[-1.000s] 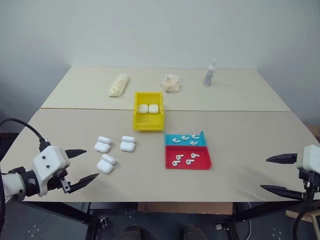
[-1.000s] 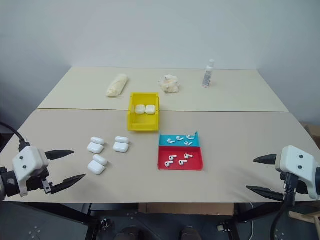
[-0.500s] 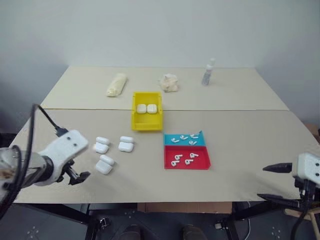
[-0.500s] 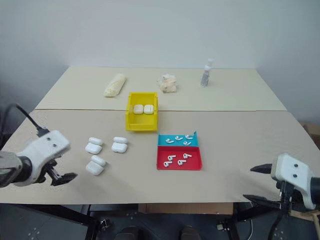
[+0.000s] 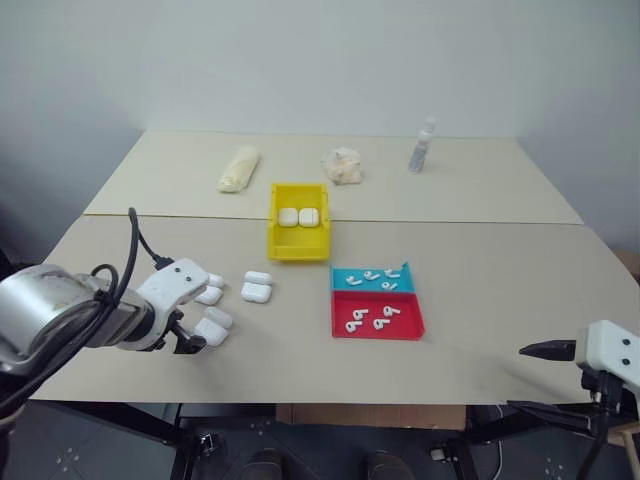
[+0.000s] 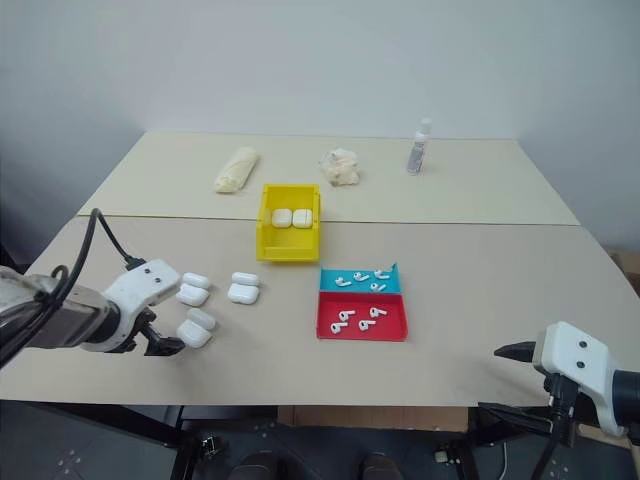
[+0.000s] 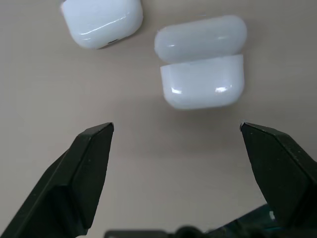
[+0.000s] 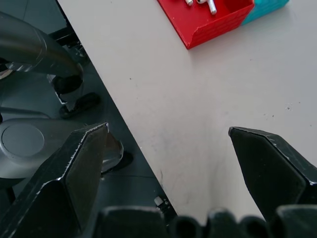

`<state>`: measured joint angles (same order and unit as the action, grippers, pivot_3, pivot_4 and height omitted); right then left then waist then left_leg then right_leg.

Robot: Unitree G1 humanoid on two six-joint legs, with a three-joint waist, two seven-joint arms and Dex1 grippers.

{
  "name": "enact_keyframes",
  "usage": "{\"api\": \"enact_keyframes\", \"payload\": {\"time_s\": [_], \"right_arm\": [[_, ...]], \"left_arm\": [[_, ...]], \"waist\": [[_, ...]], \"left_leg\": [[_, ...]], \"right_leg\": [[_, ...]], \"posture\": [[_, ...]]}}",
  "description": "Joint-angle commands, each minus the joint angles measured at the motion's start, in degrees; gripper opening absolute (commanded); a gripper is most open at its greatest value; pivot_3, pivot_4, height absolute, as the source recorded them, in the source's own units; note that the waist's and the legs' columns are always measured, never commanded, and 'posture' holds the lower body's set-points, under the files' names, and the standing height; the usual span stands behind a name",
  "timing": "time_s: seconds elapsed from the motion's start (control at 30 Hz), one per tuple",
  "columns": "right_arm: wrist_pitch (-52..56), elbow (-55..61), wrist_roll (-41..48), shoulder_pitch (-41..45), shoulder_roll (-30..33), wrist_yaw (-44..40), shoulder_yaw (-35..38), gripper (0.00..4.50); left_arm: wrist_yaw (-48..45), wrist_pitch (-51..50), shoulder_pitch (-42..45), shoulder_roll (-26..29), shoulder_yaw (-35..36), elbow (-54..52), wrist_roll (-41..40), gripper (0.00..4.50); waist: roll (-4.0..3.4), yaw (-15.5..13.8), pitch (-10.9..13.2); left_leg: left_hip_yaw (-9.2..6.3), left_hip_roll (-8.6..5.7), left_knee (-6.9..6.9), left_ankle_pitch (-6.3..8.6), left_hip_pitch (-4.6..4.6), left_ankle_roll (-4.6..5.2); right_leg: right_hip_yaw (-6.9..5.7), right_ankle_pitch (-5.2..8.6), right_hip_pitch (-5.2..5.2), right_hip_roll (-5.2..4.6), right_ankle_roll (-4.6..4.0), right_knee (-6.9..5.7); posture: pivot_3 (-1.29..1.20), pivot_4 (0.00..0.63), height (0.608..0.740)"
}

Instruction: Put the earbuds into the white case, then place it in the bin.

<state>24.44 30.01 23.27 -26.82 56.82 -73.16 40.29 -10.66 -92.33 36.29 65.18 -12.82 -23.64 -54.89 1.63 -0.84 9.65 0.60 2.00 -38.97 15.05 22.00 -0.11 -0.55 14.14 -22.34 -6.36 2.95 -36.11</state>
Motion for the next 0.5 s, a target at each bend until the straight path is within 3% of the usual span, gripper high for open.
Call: {"api": "enact_keyframes", "payload": {"time_s": [0.03, 0.23, 0.5], "right_arm": [[0.6, 1.2, 0.4, -0.6, 0.2, -0.3, 3.4, 4.5], [0.9, 1.4, 0.4, -1.3, 0.4, -0.2, 4.3, 4.5], [0.8, 1.8, -0.2, -1.6, -0.2, 0.8, 3.7, 4.5]], "left_arm": [[4.1, -0.2, 4.4, -1.6, -1.9, 4.2, -3.4, 4.44], [11.1, -0.2, 7.0, -4.0, -5.0, 8.1, -8.4, 4.44], [19.6, -0.2, 6.3, -2.4, -5.8, 8.7, -18.1, 4.44]], "waist": [[0.04, 0.1, 0.0], [0.07, 0.3, 0.0], [0.07, 0.2, 0.0]], "left_leg": [[0.01, 0.0, 0.0, 0.0, 0.02, 0.0], [0.02, -0.03, 0.0, 0.0, 0.01, 0.0], [0.02, -0.04, 0.0, 0.0, -0.01, -0.01]], "right_leg": [[0.01, 0.0, -0.01, 0.0, 0.0, 0.01], [0.03, 0.0, -0.01, -0.05, 0.01, -0.02], [0.04, 0.0, -0.01, -0.07, 0.01, -0.02]], "posture": [[0.0, 0.15, 0.74], [0.0, 0.15, 0.74], [0.0, 0.15, 0.74]]}}
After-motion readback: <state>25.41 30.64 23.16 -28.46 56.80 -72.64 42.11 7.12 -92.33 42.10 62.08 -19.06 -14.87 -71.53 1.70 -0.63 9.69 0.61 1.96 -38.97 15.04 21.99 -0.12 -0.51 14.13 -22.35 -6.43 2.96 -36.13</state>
